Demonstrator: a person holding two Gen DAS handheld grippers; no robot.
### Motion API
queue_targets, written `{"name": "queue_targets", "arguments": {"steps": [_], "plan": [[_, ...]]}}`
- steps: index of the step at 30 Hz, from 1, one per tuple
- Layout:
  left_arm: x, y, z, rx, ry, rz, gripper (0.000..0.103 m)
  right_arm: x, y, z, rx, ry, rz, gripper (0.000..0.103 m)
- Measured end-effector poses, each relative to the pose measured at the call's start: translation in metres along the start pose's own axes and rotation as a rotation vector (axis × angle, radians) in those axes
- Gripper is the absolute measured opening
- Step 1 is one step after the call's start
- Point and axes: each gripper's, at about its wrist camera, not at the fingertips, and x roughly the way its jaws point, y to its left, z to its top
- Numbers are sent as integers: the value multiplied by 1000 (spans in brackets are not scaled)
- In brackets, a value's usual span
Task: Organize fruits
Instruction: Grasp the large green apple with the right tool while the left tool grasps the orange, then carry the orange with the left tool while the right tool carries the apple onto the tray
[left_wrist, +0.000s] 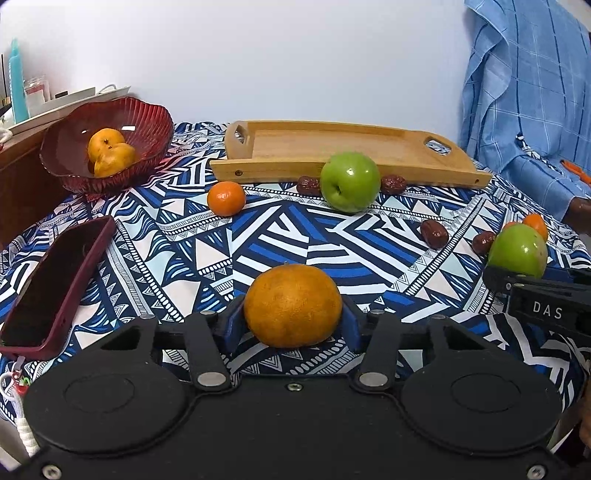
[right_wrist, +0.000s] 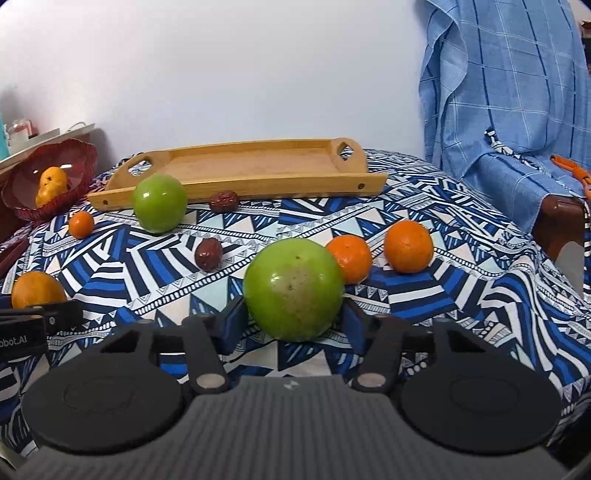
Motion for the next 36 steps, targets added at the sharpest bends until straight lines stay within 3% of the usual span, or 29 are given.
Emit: {"name": "queue_targets", "arguments": {"steps": [11,21,28,36], "plan": [[0,-1,3,-10,-6,-7,49,-3,-3,-1,44,-12,8,57],[-9,-5,11,22,-60,-23,49,-10,-2,0,75,-48,52,57],[-9,-2,41,36,-114,-10,49,-19,-6,19,77,-105,105,57],[10,4,92,13,-141,-37,49,3,-18,66,50,-138,117,57]]}}
